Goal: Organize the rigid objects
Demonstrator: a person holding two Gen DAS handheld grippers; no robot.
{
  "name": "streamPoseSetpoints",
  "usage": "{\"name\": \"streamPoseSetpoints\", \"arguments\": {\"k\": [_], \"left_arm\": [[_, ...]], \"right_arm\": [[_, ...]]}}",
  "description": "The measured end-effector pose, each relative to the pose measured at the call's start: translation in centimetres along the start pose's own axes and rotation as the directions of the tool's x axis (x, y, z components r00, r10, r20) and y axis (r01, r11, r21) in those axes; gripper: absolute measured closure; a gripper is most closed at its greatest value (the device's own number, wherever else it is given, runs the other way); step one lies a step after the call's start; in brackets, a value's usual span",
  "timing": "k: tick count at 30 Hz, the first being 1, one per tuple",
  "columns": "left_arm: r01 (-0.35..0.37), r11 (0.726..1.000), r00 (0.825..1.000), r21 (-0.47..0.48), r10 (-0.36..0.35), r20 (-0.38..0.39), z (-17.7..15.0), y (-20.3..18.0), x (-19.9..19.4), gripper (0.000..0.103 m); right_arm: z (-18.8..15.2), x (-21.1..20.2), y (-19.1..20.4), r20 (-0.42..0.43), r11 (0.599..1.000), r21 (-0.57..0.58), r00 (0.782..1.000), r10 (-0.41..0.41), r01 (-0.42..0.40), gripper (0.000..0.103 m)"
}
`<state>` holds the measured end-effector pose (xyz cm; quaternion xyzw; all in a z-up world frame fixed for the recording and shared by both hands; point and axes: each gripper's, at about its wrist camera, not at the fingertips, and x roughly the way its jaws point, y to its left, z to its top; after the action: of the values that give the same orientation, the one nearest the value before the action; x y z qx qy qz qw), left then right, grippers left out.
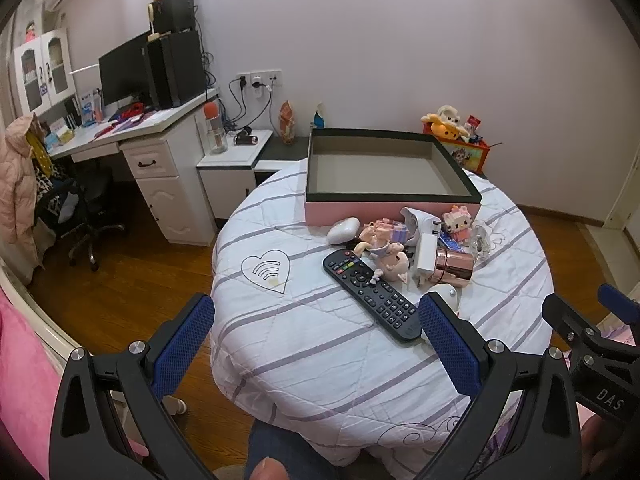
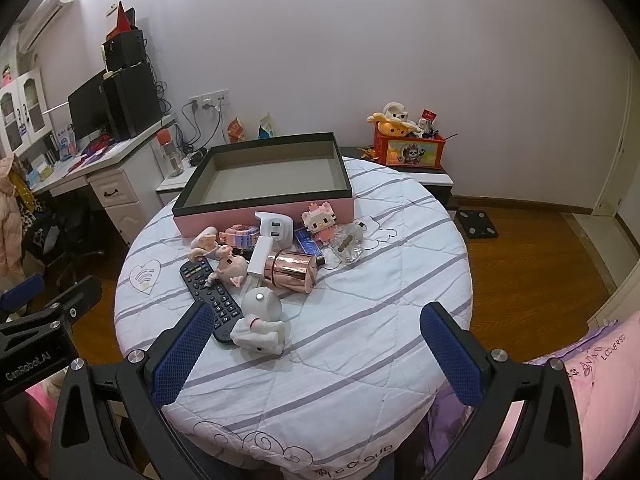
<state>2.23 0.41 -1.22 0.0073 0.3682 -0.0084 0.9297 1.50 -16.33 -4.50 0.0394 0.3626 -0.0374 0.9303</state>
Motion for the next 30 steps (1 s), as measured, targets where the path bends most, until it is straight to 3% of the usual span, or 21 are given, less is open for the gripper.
{"name": "streamPoseSetpoints", "arguments": {"k": [30], "left_arm": [[0.002, 1.0, 1.0, -0.003, -0.002, -0.003, -0.09, 0.11, -0.02, 0.0]], "right_arm": [[0.08, 0.35, 0.18, 0.001, 1.0, -0.004, 1.0, 0.011, -0.011, 0.0]]}}
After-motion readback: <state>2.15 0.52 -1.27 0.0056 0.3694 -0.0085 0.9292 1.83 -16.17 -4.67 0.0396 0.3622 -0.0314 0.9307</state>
